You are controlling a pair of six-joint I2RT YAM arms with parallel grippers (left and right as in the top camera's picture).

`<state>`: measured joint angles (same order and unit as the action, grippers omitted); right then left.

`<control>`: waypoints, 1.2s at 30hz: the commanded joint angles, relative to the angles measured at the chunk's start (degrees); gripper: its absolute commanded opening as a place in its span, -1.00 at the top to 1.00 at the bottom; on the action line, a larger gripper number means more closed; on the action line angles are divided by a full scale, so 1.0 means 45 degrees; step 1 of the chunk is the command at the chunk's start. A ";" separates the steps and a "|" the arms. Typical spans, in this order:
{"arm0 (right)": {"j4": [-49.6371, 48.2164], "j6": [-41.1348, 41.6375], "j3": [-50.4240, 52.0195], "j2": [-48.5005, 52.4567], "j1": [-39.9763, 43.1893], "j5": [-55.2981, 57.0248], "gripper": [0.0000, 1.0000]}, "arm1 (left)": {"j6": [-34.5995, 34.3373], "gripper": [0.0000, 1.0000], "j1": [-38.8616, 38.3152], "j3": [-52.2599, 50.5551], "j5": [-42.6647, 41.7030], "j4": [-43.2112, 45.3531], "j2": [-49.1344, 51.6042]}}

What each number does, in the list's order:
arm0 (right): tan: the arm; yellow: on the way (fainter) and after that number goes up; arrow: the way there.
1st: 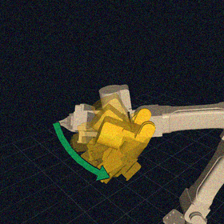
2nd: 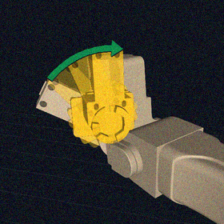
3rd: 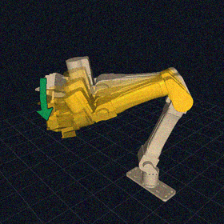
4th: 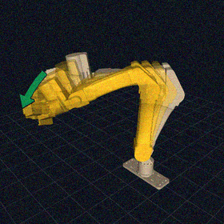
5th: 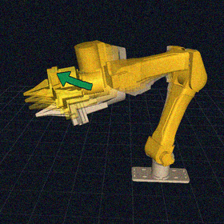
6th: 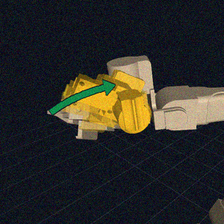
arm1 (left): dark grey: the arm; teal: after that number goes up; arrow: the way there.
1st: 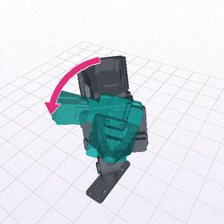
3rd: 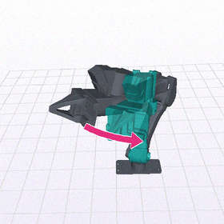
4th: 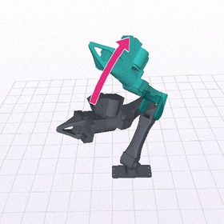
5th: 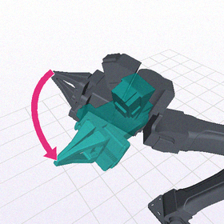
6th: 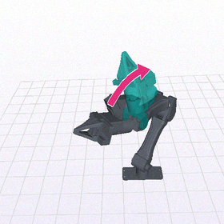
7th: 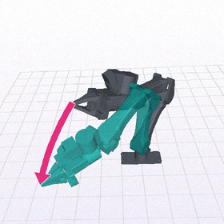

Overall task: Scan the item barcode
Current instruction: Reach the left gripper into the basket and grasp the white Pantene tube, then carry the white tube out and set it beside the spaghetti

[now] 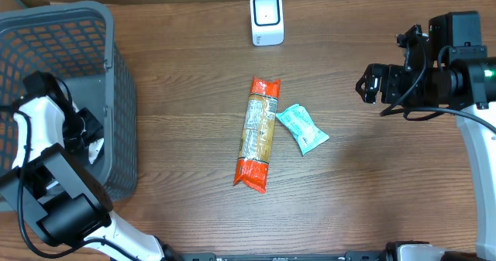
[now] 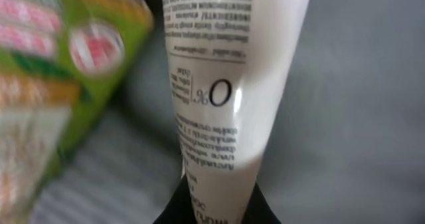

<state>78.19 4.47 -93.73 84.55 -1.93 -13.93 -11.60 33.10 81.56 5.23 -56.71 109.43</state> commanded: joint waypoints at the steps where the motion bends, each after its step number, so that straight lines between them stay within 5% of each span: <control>1: -0.0053 -0.0005 0.0010 -0.0044 -0.0058 0.0078 -1.00 | -0.0044 0.92 -0.0049 0.2006 -0.0860 -0.0729 -0.0670; 16: -0.0058 -0.0005 0.0010 -0.0044 -0.0058 0.0073 -1.00 | -0.0039 0.92 -0.0665 0.3517 -0.2191 -0.1603 -0.4945; 29: -0.0155 0.0044 0.0010 -0.0044 -0.0058 0.0019 -1.00 | -0.0141 0.91 -0.7912 0.2861 -0.1345 -0.1792 -0.7305; 36: -0.0112 0.0039 0.0010 -0.0044 -0.0058 -0.0063 -1.00 | -0.2730 0.92 -1.0078 -0.0403 -0.0559 -0.1384 -0.5775</control>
<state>77.87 4.49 -93.71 84.55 -1.93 -14.15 -17.23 -11.11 84.49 -0.34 -64.16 80.34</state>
